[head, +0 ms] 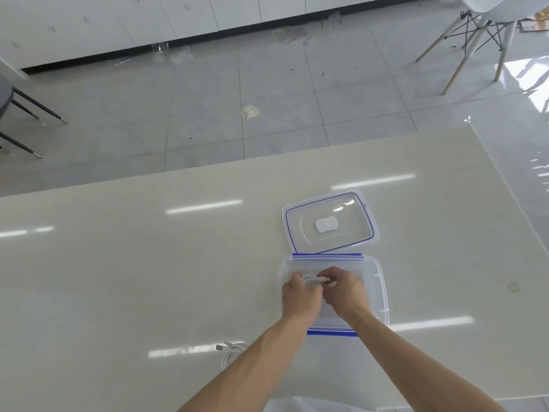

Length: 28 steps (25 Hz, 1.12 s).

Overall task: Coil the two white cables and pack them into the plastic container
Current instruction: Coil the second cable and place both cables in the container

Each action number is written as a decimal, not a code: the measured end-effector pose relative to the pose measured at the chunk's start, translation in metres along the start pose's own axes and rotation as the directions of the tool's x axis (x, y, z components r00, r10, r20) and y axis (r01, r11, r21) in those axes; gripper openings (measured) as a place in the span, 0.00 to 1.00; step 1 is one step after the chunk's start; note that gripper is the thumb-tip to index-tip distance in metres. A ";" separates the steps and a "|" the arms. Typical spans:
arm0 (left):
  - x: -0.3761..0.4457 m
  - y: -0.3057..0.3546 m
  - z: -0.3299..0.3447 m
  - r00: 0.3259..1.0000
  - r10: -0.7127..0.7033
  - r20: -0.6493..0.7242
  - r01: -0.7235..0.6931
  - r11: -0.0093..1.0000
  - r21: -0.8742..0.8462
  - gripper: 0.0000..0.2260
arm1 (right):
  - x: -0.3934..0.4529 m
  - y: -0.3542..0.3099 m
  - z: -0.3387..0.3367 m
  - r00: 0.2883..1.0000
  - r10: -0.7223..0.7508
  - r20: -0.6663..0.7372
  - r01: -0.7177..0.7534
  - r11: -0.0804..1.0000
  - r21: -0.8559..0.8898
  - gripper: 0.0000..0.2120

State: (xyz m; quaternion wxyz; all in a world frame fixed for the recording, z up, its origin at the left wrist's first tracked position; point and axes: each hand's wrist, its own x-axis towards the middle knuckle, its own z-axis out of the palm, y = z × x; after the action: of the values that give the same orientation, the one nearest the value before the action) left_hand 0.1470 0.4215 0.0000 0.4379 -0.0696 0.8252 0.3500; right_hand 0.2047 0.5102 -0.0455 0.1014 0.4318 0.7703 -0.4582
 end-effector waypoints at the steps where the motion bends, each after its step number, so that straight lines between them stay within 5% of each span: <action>1: -0.001 -0.001 0.001 1.000 0.011 0.000 -0.011 1.000 0.017 0.25 | 0.000 0.000 0.002 1.000 -0.012 -0.005 0.012 0.999 -0.034 0.10; 19: -0.020 0.012 -0.022 0.985 0.153 0.080 -0.164 0.976 0.146 0.27 | -0.011 0.001 -0.006 0.992 -0.117 -0.057 0.107 0.983 -0.149 0.18; 28: -0.043 -0.032 -0.104 0.941 0.331 0.069 -0.335 0.940 0.064 0.09 | -0.070 -0.015 -0.014 0.961 -0.210 -0.182 0.203 0.977 -0.058 0.10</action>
State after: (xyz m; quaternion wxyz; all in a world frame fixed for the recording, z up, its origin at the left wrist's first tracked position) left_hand 0.1167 0.3224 0.0554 0.3981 0.0975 0.8246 0.3899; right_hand 0.2389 0.4784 0.0100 -0.0114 0.3880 0.8260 -0.4088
